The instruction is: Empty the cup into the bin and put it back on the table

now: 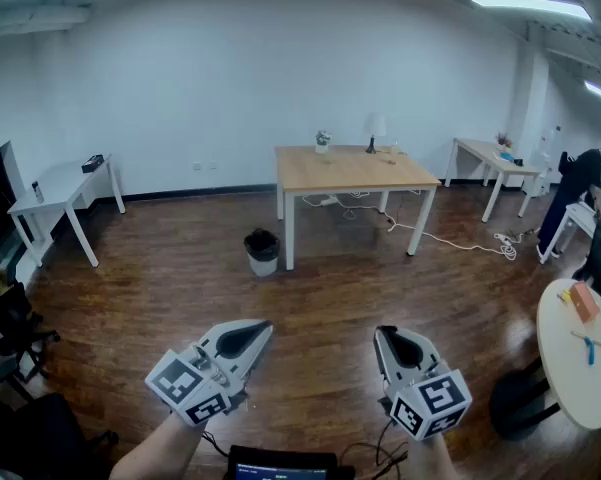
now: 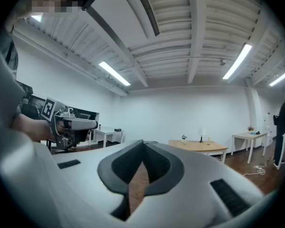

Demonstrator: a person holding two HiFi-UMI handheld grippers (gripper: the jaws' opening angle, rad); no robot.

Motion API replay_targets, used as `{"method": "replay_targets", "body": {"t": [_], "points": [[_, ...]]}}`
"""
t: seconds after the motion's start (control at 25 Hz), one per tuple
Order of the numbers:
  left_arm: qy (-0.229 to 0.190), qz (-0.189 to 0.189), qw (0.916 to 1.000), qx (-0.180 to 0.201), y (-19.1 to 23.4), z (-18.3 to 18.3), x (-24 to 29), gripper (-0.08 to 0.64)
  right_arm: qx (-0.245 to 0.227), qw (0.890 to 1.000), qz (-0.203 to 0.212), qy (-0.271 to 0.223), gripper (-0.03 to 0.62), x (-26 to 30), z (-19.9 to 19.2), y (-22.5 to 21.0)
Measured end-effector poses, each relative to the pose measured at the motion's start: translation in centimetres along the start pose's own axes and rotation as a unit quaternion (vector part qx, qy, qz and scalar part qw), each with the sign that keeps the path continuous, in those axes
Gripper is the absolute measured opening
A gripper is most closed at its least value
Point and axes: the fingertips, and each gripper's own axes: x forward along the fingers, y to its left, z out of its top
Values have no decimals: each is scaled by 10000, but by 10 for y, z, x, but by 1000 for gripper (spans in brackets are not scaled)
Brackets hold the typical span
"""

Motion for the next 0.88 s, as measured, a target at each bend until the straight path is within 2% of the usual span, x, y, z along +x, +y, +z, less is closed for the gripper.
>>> {"method": "replay_targets", "body": {"t": [0.16,0.32,0.48,0.6,0.76,0.88], "points": [[-218,-86,9997,-118,-13,4,14,-9,-103,9999,25,-94,0,-7,0,-17],[-242,21,9997,-82,-14,7,23,-9,-64,9999,39,-97,0,-5,-5,-28],[-150,4,9998,-141,-3,2,26,-9,-75,9999,66,-49,0,7,-8,-26],[-261,99,9994,-208,10,-3,36,-9,50,10000,2,-25,0,19,-13,-38],[-142,-54,9994,-327,30,-18,52,-9,103,9999,-43,51,0,40,-17,-44],[-192,-75,9994,-279,52,-19,59,-9,120,9998,-115,54,0,62,-16,-50]]}}
